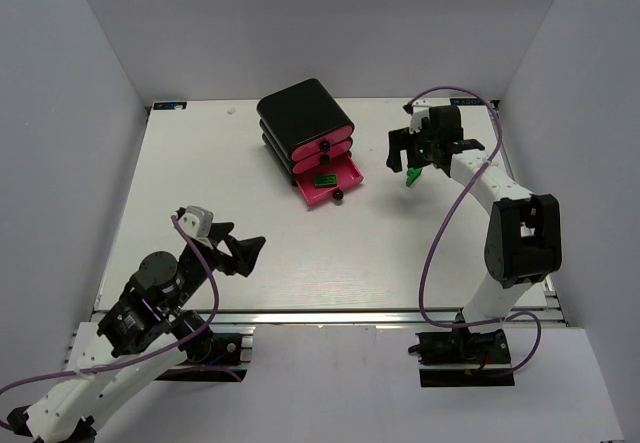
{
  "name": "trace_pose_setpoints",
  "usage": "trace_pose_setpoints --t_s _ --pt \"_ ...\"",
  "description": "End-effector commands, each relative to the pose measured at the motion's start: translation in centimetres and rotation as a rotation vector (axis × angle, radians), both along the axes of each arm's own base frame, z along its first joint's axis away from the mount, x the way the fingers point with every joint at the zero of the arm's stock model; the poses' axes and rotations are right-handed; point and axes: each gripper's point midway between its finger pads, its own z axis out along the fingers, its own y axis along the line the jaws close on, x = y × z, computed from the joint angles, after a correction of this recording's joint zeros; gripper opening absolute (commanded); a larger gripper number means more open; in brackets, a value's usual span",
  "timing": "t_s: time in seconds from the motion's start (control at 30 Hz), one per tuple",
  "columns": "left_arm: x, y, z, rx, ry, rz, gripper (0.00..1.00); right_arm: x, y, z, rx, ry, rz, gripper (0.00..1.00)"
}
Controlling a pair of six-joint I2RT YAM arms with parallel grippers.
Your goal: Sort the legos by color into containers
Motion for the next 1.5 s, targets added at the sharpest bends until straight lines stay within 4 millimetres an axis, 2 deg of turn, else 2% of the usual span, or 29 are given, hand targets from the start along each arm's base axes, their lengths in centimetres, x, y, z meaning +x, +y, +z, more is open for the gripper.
trace_pose_setpoints --t_s 0.0,0.13,0.43,0.6,0.63,0.83,1.1,1.47 --pt "0.3 0.0 -0.8 0.018 0.027 0.013 0.93 1.3 -0.1 1.4 0.05 -0.05 -0.044 0.87" --pt "0.3 0.0 -0.9 0.017 0.028 0.016 0.93 1.5 -0.6 1.0 0.047 -0.049 -0.075 0.84" --pt "0.5 -0.1 -1.2 0.029 0.04 0.018 0.94 1.7 -2.6 1.8 0.0 -0.12 -0.187 0.83" --pt "0.5 0.0 -1.1 0.024 0.036 0.024 0.94 1.8 -3.9 1.0 -0.035 -0.102 -0.239 0.83" --pt "0.5 0.1 -1.2 0.025 0.038 0.027 0.94 1.8 -4.7 0.8 -0.059 -0.102 -0.27 0.83" --pt "0.5 0.2 -0.9 0.018 0.029 0.03 0.94 1.5 -5.7 -0.4 -0.072 -0.092 -0.296 0.83" --pt "0.3 0.1 -0.8 0.014 0.024 0.023 0.98 2.0 -6.0 -0.7 -0.052 -0.066 -0.322 0.83" --pt "0.2 0.2 -0.5 0.004 0.016 0.023 0.98 2.2 -6.3 -1.5 -0.039 -0.029 -0.327 0.85"
